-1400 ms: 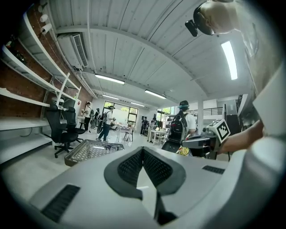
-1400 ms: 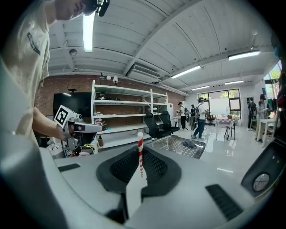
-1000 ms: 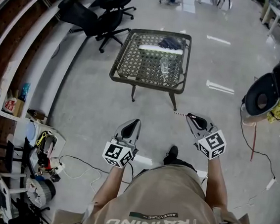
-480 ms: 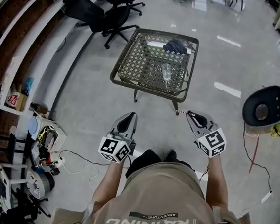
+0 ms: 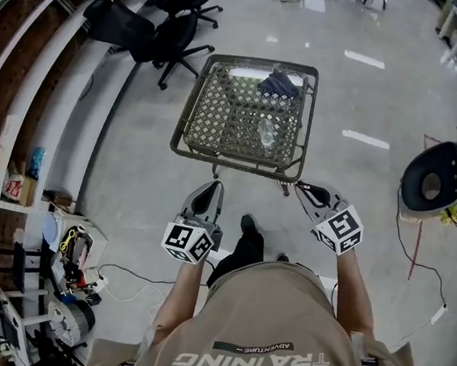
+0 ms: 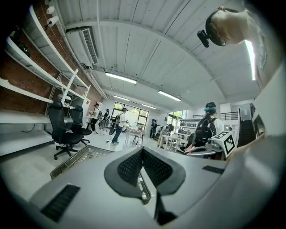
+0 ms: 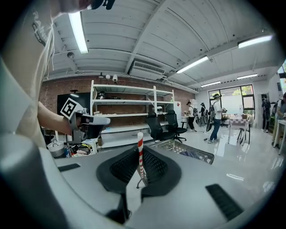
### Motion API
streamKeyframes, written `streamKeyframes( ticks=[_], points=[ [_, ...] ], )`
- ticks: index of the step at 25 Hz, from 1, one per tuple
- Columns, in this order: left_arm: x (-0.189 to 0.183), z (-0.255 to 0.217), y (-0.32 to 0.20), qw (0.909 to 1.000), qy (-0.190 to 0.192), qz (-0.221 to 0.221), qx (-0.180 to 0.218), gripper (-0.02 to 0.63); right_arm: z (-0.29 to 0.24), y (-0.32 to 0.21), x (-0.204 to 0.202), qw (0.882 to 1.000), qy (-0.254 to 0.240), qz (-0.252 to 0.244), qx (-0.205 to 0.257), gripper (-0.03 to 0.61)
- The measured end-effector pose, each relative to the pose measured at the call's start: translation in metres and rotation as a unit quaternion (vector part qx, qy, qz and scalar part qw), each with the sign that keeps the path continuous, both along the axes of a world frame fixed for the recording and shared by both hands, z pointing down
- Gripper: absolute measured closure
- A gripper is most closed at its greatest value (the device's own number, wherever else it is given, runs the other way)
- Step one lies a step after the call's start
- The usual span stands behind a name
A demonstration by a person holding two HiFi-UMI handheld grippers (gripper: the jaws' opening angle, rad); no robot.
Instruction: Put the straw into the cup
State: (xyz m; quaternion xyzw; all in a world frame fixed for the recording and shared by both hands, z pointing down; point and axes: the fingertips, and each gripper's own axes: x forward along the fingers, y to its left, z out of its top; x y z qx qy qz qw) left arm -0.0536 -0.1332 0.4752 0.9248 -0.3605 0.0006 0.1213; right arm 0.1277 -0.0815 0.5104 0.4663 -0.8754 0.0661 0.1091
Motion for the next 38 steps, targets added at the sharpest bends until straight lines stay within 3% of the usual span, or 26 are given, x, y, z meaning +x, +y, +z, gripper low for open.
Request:
streamKeyframes(
  ticks=[7, 18, 28, 32, 38],
  points=[
    [0.020, -0.008, -0.078, 0.9992, 0.001, 0.037, 0.013, 0.597, -0.006, -0.063, -0.004, 1.000, 0.009, 0.008, -0.001, 0.541],
    [0.001, 0.001, -0.169, 0.9971, -0.009, 0.074, 0.012, 0.597, -0.003, -0.150, -0.015, 0.998, 0.013, 0.056, 0.001, 0.541],
    [0.026, 0.014, -0.205, 0.9973, -0.003, 0.072, -0.014, 0.597, -0.001, -0.191, 0.006, 0.999, 0.018, 0.046, -0.019, 0.541],
    [0.046, 0.003, -0.209, 0.9977, -0.010, 0.066, -0.008, 0.597, 0.004, -0.208, 0.026, 0.999, 0.015, 0.031, -0.025, 0.541],
    [0.045, -0.008, -0.221, 0.9987, -0.027, 0.043, -0.001, 0.597, 0.015, -0.241, 0.023, 0.999, 0.023, -0.008, -0.038, 0.541]
  ],
)
